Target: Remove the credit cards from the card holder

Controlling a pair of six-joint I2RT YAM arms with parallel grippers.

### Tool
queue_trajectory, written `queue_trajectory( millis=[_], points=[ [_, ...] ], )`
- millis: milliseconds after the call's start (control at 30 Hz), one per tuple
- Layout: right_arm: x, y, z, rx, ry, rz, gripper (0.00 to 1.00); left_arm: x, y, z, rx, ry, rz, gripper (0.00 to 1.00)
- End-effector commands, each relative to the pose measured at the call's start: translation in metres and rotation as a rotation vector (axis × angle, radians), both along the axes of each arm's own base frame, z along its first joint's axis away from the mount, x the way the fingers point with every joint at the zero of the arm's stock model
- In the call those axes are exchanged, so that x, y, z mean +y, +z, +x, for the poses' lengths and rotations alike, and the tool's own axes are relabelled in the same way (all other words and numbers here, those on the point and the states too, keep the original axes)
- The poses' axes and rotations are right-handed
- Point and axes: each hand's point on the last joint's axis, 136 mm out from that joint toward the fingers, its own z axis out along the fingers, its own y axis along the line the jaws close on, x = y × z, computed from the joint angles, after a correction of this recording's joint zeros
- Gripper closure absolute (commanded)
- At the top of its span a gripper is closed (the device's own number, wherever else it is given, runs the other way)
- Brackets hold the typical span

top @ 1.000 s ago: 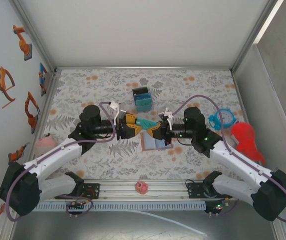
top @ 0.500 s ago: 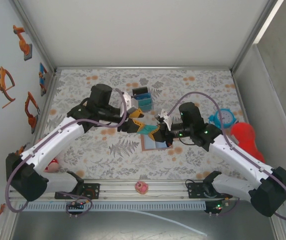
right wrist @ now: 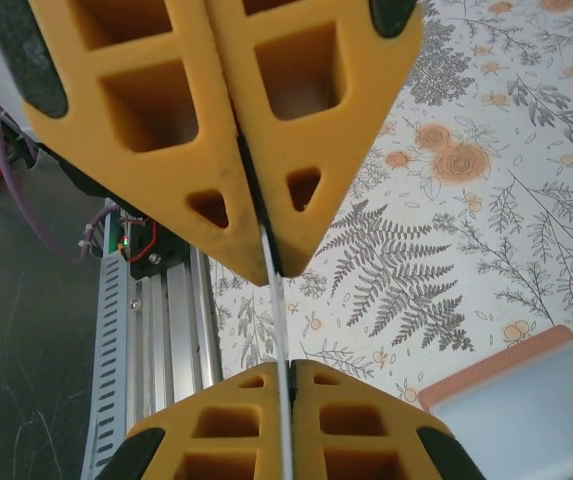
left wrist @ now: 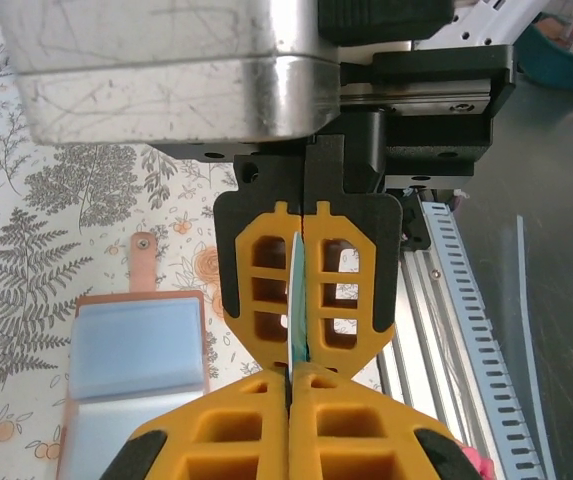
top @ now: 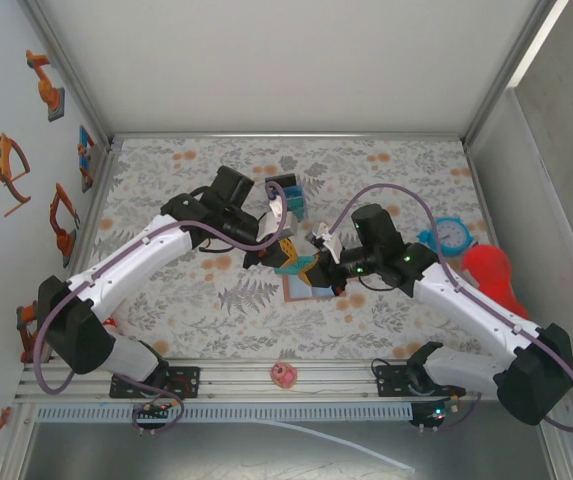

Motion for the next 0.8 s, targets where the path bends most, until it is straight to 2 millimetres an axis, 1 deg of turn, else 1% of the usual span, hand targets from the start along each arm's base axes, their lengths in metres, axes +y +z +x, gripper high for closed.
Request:
queue_trajectory(
  millis=[0, 133, 167, 233, 267, 333, 400, 500, 533, 600, 633, 733, 767],
  points=[
    [0.0, 0.016, 0.006, -0.056, -0.019, 0.017, 1.0, 0.003, -0.008, 0.002, -0.02, 0.0, 0.048, 1.0],
    [-0.004, 0.014, 0.013, -0.074, -0.066, -0.001, 1.0, 0.004, -0.01, 0.004, -0.028, -0.002, 0.055, 1.0],
    [-0.004, 0.014, 0.015, -0.079, -0.078, -0.005, 0.92, 0.004, -0.011, 0.005, -0.027, -0.001, 0.056, 1.0],
    [-0.006, 0.014, 0.018, -0.09, -0.103, -0.014, 0.72, 0.004, -0.012, 0.007, -0.033, 0.006, 0.061, 1.0],
    [-0.007, 0.013, 0.021, -0.095, -0.118, -0.022, 0.67, 0.004, -0.013, 0.01, -0.042, 0.015, 0.064, 1.0],
    [-0.012, 0.011, 0.026, -0.107, -0.156, -0.041, 0.62, 0.004, -0.014, 0.018, -0.066, 0.042, 0.066, 1.0],
    [-0.017, 0.008, 0.031, -0.121, -0.202, -0.063, 0.57, 0.006, -0.016, 0.033, -0.095, 0.099, 0.064, 1.0],
    [-0.03, 0.004, 0.046, -0.161, -0.318, -0.096, 0.54, 0.011, -0.019, 0.068, -0.153, 0.223, 0.059, 1.0],
    [-0.035, 0.002, 0.051, -0.172, -0.362, -0.106, 0.52, 0.013, -0.02, 0.08, -0.172, 0.257, 0.054, 1.0],
    [-0.045, 0.002, 0.06, -0.19, -0.442, -0.117, 0.35, 0.015, -0.024, 0.1, -0.206, 0.307, 0.056, 1.0],
    [-0.05, 0.002, 0.065, -0.2, -0.482, -0.119, 0.22, 0.014, -0.027, 0.109, -0.22, 0.317, 0.051, 1.0],
    [-0.061, 0.007, 0.074, -0.219, -0.58, -0.117, 0.05, 0.011, -0.037, 0.134, -0.259, 0.327, 0.041, 1.0],
    [-0.066, 0.009, 0.078, -0.224, -0.616, -0.117, 0.03, 0.01, -0.04, 0.142, -0.272, 0.326, 0.041, 1.0]
  ],
)
